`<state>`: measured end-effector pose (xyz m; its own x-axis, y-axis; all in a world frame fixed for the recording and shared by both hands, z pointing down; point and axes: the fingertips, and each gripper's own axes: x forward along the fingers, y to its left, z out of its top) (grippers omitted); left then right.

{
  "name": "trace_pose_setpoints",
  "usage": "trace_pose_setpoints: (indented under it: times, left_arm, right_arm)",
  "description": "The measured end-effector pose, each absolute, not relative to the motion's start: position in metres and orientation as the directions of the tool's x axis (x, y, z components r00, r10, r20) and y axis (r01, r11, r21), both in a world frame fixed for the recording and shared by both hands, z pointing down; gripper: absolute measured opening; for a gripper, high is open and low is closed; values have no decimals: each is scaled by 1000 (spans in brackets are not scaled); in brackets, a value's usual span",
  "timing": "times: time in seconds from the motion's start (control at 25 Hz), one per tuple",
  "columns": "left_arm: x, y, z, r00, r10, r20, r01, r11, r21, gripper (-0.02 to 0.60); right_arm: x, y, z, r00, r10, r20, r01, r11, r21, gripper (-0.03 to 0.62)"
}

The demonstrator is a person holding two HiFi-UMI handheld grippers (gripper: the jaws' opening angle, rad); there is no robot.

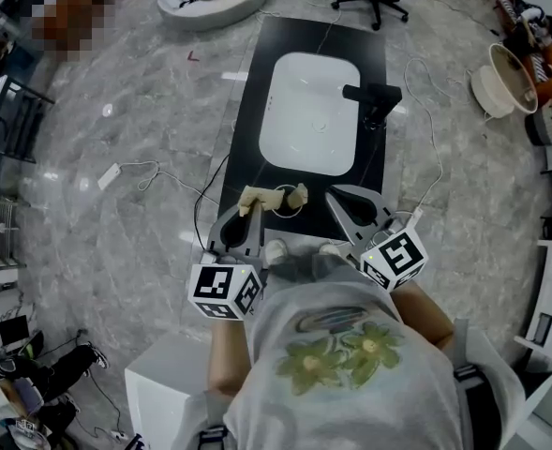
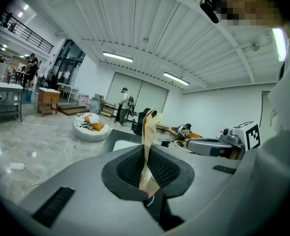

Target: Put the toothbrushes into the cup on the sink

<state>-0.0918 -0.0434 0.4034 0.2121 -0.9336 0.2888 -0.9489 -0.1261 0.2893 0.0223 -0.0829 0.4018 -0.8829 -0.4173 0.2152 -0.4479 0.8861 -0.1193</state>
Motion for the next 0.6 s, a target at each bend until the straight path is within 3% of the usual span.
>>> trace_pose_setpoints:
  times: [0.6]
  left_arm:
    - [-79, -46, 429, 169, -928, 332, -958, -75, 276, 34]
  right_arm:
    - [35, -83, 416, -890, -385, 246, -423, 897, -127, 44]
